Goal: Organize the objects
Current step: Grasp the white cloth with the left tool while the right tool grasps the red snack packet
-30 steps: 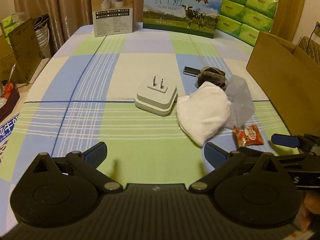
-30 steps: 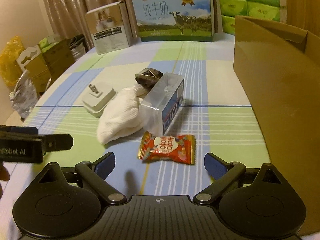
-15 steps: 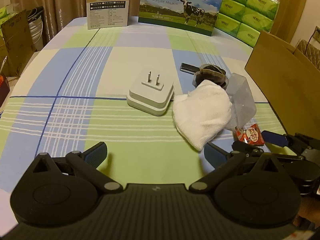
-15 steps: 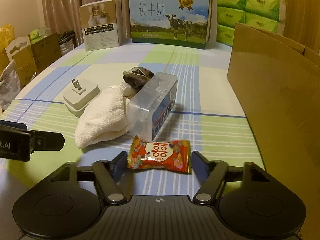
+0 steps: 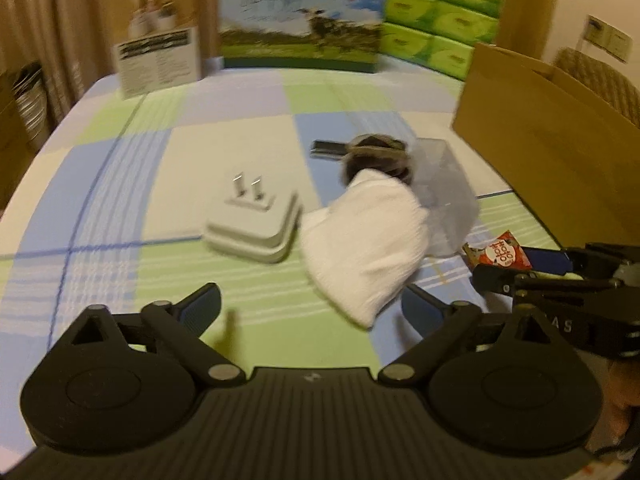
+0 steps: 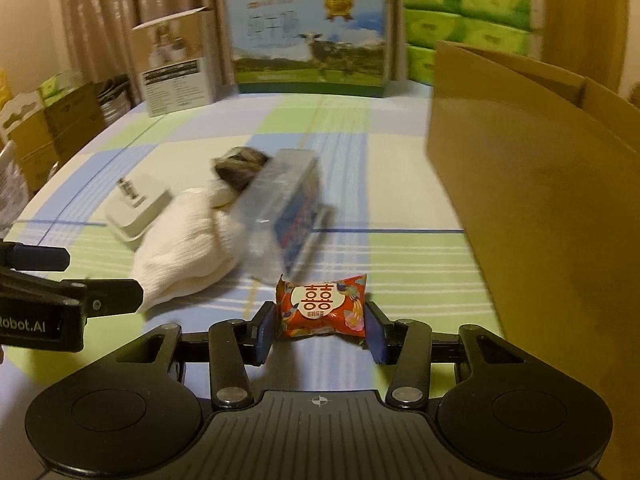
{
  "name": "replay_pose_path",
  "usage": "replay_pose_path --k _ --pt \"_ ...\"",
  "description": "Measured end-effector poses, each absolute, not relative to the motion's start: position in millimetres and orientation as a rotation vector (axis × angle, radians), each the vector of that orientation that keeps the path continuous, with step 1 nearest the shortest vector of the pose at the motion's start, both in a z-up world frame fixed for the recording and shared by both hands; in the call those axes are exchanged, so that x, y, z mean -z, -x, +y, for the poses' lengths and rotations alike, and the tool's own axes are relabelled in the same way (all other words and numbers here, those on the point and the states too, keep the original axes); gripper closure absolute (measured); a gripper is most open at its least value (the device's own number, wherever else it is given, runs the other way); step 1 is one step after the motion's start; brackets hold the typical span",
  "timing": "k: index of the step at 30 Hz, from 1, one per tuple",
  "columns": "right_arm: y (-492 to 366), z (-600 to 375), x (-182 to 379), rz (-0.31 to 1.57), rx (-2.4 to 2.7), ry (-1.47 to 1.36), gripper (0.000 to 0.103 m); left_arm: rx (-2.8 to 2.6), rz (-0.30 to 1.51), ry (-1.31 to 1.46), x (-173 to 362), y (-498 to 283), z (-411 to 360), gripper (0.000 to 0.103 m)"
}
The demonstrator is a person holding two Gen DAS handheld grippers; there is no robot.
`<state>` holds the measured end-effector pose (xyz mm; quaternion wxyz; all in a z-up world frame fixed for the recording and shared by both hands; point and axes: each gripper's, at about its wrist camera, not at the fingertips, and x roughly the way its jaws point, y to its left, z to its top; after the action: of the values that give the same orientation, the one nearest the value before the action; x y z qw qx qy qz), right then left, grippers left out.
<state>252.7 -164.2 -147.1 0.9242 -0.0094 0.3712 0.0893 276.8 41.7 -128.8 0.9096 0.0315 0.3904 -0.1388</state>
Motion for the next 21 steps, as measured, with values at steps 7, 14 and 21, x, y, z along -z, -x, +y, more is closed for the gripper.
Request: replay_pose_path --k 7,14,21 --pt "-254.8 -173.2 148.4 0.767 -0.159 0.001 0.060 0.388 0.754 -0.182 140.1 -289.3 14.0 0.024" --pt "-254.7 -174.7 148.4 0.770 -0.161 -0.009 0.060 0.384 0.721 -0.281 150.9 -293.1 -1.9 0.051" --pt "-247.7 -174.9 141.5 0.766 -0.181 0.000 0.060 0.337 0.745 -0.252 137.8 -282.2 -0.8 0.083"
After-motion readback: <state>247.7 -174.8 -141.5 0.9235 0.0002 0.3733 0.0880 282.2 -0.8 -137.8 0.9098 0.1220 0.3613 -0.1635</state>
